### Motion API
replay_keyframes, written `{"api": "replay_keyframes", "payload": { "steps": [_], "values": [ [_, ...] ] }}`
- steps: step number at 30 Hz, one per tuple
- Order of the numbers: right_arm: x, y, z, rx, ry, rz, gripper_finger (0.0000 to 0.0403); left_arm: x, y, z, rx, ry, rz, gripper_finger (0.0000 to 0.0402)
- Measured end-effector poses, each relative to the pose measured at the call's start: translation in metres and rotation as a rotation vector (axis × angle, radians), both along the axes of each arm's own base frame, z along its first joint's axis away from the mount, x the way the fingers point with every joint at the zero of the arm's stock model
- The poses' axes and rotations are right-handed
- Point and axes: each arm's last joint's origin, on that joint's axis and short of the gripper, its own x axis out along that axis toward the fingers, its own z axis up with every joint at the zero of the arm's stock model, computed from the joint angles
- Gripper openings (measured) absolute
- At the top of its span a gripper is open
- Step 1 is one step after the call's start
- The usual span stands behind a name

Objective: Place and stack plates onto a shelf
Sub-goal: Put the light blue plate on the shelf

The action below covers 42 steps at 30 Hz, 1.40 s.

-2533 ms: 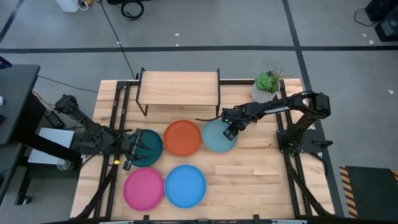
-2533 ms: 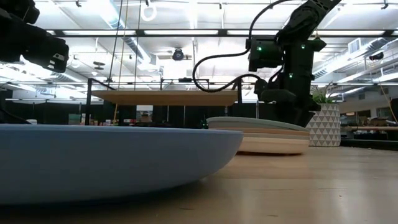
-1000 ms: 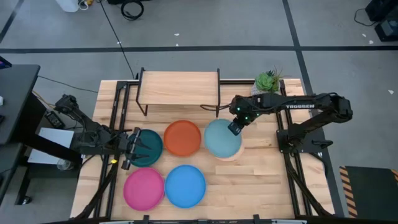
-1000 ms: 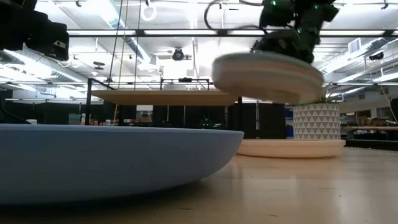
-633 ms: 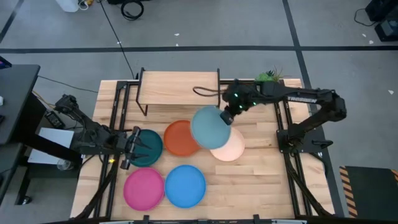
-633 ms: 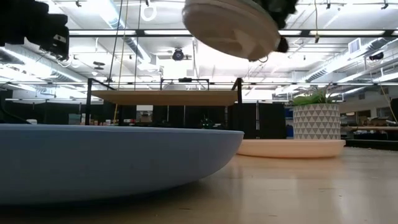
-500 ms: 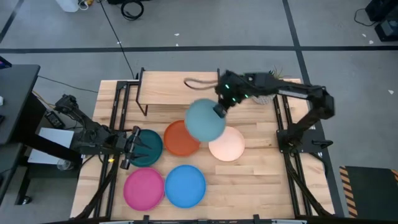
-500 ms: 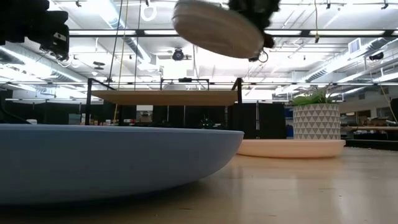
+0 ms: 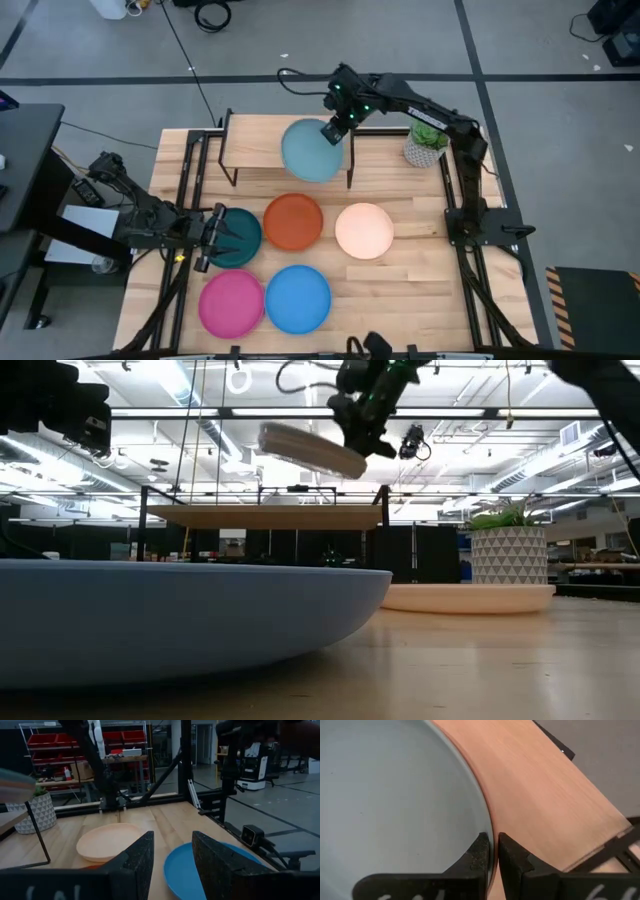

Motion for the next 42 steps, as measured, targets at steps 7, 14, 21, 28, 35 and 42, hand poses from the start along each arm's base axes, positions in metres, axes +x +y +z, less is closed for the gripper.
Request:
{"api": "replay_keyframes", "payload": {
  "steps": [7,14,21,28,35,42],
  "values": [
    [0.003,-0.014,-0.013,0.04,0.006,0.051,0.0032,0.0,0.0,-0.001,-0.033,0.017,-0.002,0.0142],
    [0.0,0.057,-0.011,0.105,0.264,0.241,0.0032,0.0,0.0,-0.006,-0.027,0.061,0.005,0.0142],
    [0.004,0.147,0.0,0.001,0.365,0.313,0.0032,0.0,0.0,-0.005,-0.056,0.065,0.005,0.0142],
    [0.001,0.196,-0.038,-0.048,0.484,0.324,0.0032,0.0,0.0,-0.005,-0.074,0.07,-0.011,0.0142],
    [-0.028,0.192,-0.086,0.026,0.458,0.277,0.0032,0.0,0.0,-0.005,-0.053,0.065,-0.012,0.0142],
    [-0.071,0.167,-0.111,0.077,0.389,0.084,0.0032,0.0,0.0,-0.005,-0.052,0.065,-0.013,0.0142]
  ]
}}
